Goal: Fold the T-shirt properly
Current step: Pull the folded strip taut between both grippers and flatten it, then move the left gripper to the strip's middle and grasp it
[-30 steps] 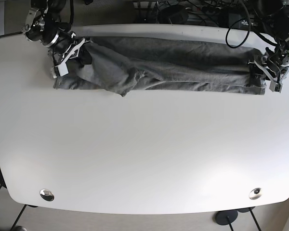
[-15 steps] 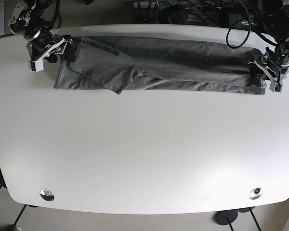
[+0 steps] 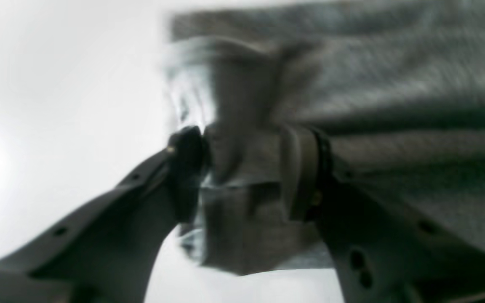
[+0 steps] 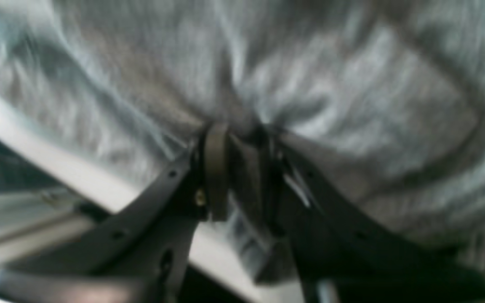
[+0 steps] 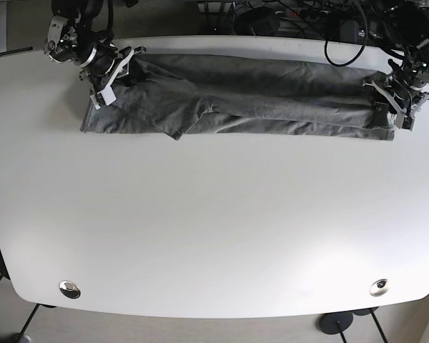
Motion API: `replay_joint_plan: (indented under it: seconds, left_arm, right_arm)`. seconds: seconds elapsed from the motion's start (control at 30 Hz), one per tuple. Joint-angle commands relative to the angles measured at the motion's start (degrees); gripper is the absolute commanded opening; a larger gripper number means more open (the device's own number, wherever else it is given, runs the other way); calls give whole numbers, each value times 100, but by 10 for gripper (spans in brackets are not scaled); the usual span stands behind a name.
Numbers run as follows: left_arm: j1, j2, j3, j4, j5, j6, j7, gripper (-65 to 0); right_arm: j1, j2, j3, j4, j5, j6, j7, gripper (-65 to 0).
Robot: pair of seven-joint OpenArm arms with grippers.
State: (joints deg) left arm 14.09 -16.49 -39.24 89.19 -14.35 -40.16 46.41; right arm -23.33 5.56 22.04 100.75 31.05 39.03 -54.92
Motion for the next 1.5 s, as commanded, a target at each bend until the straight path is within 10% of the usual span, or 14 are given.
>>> replay_joint_plan:
  seconds: [0.03, 0.5, 0.67, 1.13, 1.2, 1.33, 1.5]
  left_arm:
    - [-33, -149, -71, -352, -46, 16, -136, -417]
    - [-798, -404, -678, -44, -504, 16, 524, -404]
    - [-789, -439, -1161, -44, -1286, 16, 1025, -178]
    - [-965, -412, -493, -1917, -1787, 16, 989, -174]
    - [-938, -412, -203, -1908, -1787, 16, 1016, -233]
    - [-938, -412, -80, -1917, -1752, 16, 981, -586]
    - [-666, -395, -282, -765, -1778, 16, 1007, -608]
  right_arm:
    - [193, 99, 16, -312, -120, 5, 239, -507]
    - [1265, 609, 16, -1420, -481, 40, 503, -501]
    - [1248, 573, 16, -1420, -481, 49, 511, -504]
    - [1160, 573, 16, -1429, 20, 49, 520, -504]
    - [1160, 573, 16, -1429, 20, 49, 520, -504]
    - [1151, 565, 42, -1429, 20, 49, 520, -504]
    - [1151, 565, 51, -1429, 20, 49, 520, -504]
